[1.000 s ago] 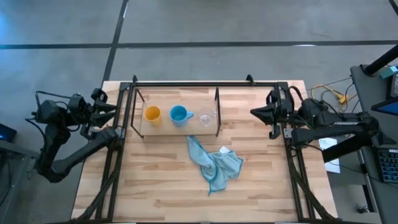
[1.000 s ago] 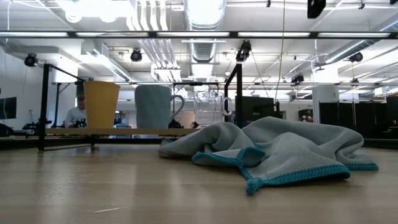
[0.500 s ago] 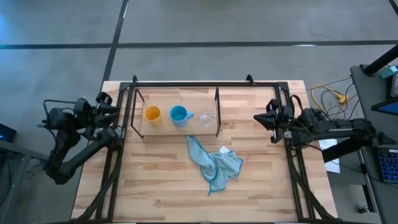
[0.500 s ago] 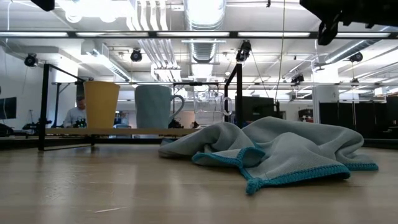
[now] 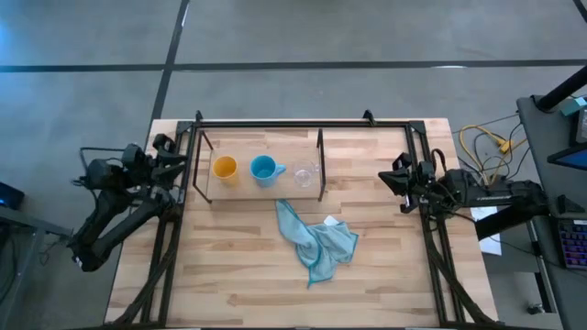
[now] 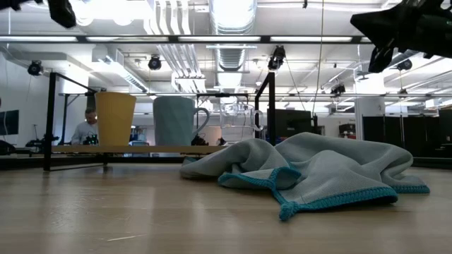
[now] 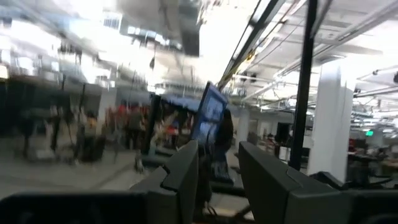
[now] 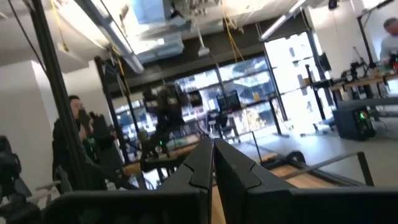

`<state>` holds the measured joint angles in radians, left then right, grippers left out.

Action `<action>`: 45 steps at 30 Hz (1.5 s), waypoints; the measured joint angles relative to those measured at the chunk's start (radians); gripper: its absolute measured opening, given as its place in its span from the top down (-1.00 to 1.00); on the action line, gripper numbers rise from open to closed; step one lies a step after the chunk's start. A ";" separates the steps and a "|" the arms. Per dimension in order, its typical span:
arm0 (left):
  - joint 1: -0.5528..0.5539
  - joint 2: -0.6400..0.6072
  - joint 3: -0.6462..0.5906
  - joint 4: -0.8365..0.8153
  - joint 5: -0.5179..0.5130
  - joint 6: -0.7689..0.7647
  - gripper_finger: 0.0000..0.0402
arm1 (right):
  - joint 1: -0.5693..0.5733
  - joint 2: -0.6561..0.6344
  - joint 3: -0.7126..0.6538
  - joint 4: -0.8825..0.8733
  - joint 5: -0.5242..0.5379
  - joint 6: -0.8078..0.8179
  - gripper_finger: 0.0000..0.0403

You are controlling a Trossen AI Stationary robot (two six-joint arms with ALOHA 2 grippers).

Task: Stack small to large cups/mugs on shelf
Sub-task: Return to Home Position

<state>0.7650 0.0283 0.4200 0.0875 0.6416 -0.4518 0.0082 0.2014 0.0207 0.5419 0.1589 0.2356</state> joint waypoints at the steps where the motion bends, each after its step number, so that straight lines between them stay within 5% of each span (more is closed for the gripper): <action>1: 0.000 0.000 -0.018 0.001 0.001 -0.017 0.49 | 0.000 -0.011 -0.008 0.014 0.001 -0.002 0.96; 19: 0.000 -0.001 -0.254 0.016 -0.100 -0.060 0.49 | 0.000 -0.056 -0.012 0.008 0.029 -0.055 0.96; 30: -0.001 0.001 -0.404 0.247 -0.100 -0.109 0.49 | 0.000 -0.056 -0.012 -0.013 0.059 -0.053 0.96; 45: -0.001 0.021 -0.413 0.235 -0.101 -0.035 0.49 | 0.000 -0.054 -0.011 -0.013 0.079 -0.088 0.96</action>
<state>0.7639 0.0490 0.0074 0.3225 0.5406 -0.4869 0.0082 0.1470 0.0093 0.5293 0.2375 0.1479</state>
